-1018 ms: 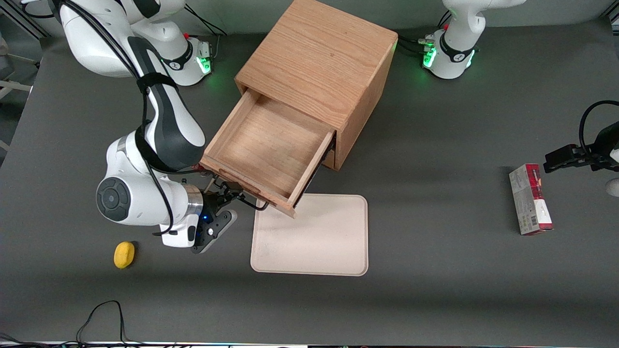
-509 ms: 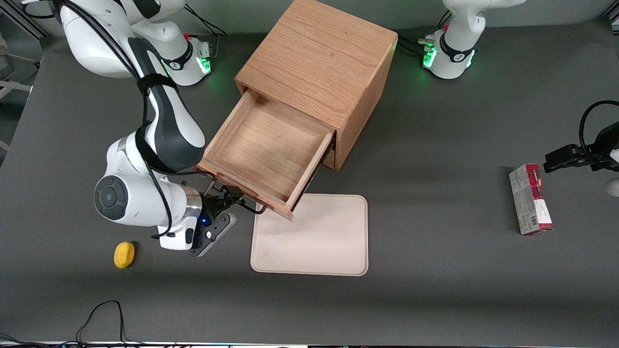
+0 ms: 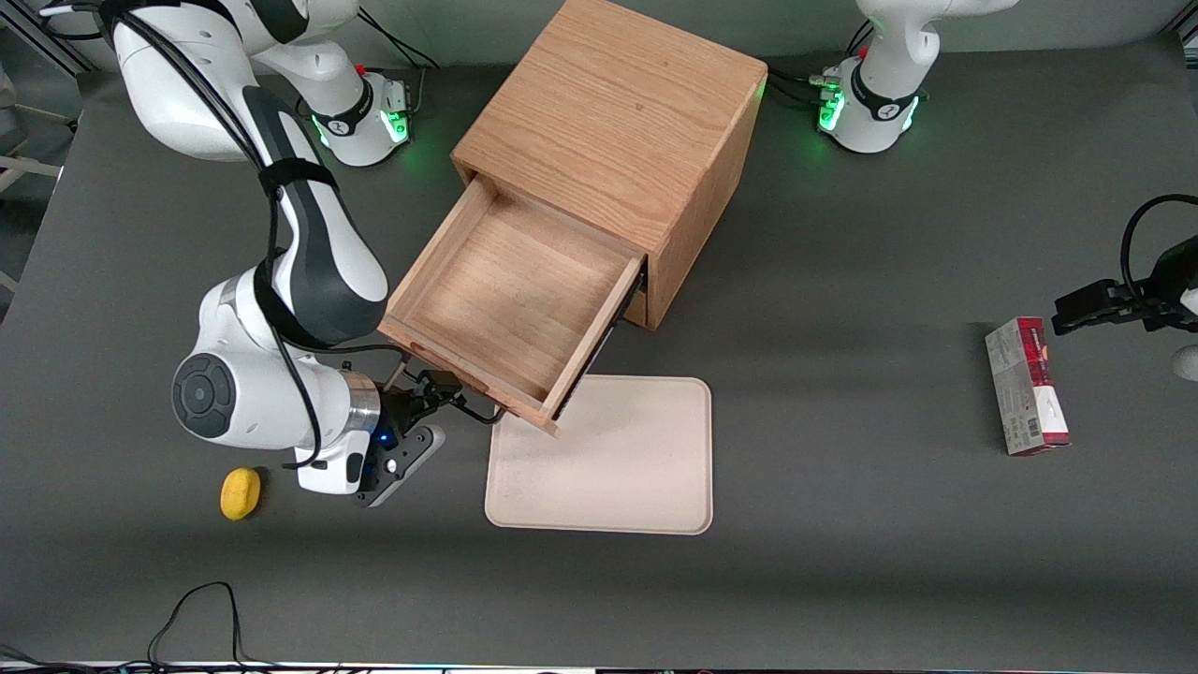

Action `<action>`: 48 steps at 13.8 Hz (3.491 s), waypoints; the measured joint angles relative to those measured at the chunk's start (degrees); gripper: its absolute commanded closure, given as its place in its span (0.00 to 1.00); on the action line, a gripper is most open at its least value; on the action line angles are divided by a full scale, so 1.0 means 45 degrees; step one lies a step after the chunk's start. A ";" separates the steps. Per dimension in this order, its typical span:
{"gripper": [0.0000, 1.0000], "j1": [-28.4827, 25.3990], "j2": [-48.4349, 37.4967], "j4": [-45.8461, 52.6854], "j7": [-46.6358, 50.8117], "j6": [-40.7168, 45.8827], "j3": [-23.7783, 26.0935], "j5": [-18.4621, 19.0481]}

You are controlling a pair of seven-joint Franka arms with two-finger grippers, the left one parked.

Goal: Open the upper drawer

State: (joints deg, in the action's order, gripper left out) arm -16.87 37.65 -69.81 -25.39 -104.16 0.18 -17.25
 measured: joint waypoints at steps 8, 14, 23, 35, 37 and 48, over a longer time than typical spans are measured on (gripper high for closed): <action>0.00 0.0082 -0.0002 0.0650 -0.0004 -0.0117 -0.0030 0.0001; 0.00 0.0478 -0.0241 0.1519 -0.0004 0.0938 -0.0060 0.0128; 0.00 0.0605 -0.5653 -0.3920 0.4194 0.2253 -0.1182 0.2571; 0.00 0.0605 -0.8353 -0.6601 0.5082 0.1753 -0.2351 0.2919; 0.00 0.0779 -0.8872 -0.7306 0.5074 0.1285 -0.2349 0.2919; 0.00 0.1510 -0.9078 -0.6764 0.5065 0.1755 -0.1579 0.2928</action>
State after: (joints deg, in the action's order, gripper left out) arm -10.08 -3.20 -100.25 -2.60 -96.26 -6.92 -4.08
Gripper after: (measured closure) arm 0.000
